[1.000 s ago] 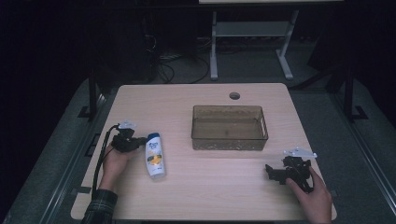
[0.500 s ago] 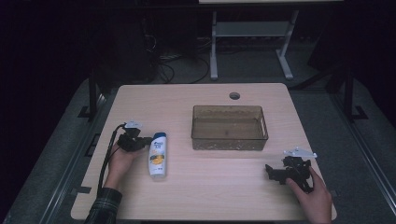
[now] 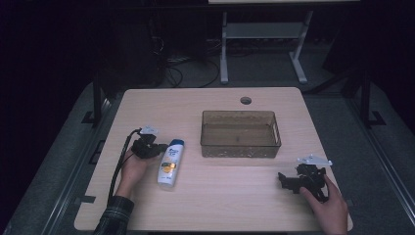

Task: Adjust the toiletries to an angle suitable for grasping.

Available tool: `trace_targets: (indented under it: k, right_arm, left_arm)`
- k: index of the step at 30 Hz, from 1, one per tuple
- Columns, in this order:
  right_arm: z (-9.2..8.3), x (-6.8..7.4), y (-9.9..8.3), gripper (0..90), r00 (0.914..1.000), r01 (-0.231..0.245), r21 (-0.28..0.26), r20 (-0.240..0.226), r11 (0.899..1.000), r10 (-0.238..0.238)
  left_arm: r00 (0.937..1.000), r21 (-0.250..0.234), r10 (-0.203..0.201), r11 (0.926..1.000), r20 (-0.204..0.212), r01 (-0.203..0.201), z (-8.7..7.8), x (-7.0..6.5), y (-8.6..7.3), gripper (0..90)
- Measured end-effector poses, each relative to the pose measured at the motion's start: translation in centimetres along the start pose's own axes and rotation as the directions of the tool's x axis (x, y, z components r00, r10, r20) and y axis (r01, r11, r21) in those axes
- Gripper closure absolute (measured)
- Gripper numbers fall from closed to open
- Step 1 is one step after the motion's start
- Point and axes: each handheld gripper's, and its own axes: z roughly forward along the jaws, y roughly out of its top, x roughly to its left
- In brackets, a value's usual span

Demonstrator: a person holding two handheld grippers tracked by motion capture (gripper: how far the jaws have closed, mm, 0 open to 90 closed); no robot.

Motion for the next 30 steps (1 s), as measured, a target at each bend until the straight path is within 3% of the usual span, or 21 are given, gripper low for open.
trace_targets:
  k: [20,30]
  right_arm:
    - [0.0,0.0,0.0,0.0,1.0000,0.000,0.000,0.000,1.000,0.000]
    - [0.0,0.0,0.0,0.0,1.0000,0.001,-0.001,0.000,1.000,-0.001]
  left_arm:
    - [0.9953,0.016,0.074,0.9970,0.063,-0.075,0.7,-2.9,0.8,88.3]
    - [0.9943,0.018,0.084,0.9962,0.066,-0.085,0.7,-3.1,0.9,86.8]
